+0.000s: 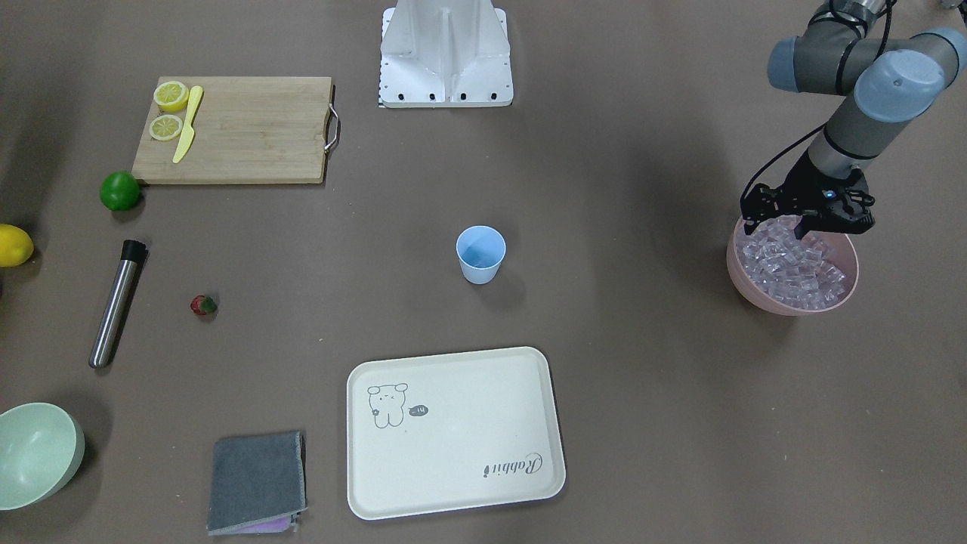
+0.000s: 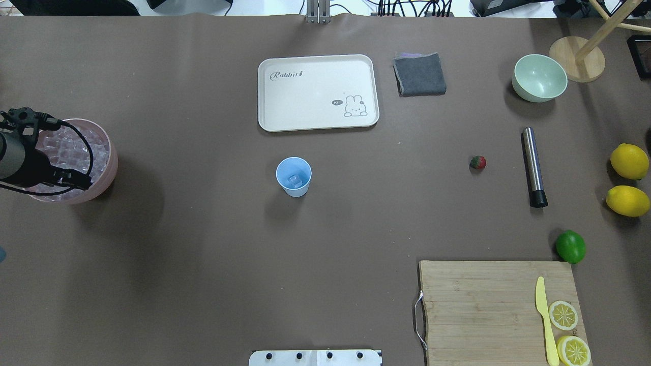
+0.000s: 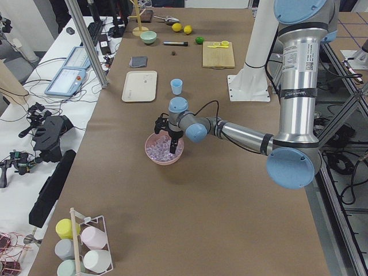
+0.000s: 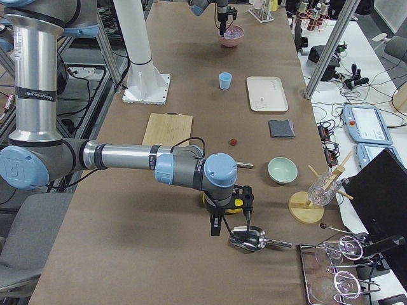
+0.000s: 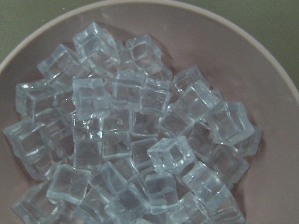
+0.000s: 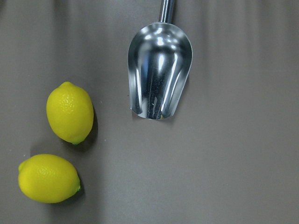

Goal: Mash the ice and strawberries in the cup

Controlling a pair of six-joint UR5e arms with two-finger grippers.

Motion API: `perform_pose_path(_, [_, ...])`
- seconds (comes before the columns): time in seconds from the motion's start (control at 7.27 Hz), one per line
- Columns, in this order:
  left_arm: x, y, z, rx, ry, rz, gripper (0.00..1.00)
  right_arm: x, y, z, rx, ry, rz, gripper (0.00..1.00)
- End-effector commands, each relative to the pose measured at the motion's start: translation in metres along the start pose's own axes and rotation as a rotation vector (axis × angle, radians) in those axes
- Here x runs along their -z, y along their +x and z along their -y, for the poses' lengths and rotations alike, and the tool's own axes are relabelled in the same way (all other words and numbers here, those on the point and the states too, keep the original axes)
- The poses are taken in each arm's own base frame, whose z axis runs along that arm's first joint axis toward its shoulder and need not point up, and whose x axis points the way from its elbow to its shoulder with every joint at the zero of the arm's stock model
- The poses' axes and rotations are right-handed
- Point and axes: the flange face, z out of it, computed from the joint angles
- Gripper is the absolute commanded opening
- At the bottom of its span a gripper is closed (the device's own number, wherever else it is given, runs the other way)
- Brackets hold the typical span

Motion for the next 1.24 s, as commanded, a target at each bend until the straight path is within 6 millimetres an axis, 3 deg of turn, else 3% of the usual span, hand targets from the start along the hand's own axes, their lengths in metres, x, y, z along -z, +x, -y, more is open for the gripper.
perform_pose_path(0.0, [-0.002, -0.004, 0.0, 0.003, 0.007, 0.017, 0.68, 0.001, -0.001, 0.0, 0.001, 0.001, 0.0, 1.0])
perform_pose_path(0.83, [0.002, -0.004, 0.0, -0.003, 0.025, 0.024, 0.05, 0.003, -0.003, 0.001, 0.006, 0.007, -0.002, 1.0])
perform_pose_path(1.1, [0.019, 0.0, 0.003, -0.006, 0.046, 0.004, 0.0, 0.003, -0.003, 0.001, 0.006, 0.007, -0.002, 1.0])
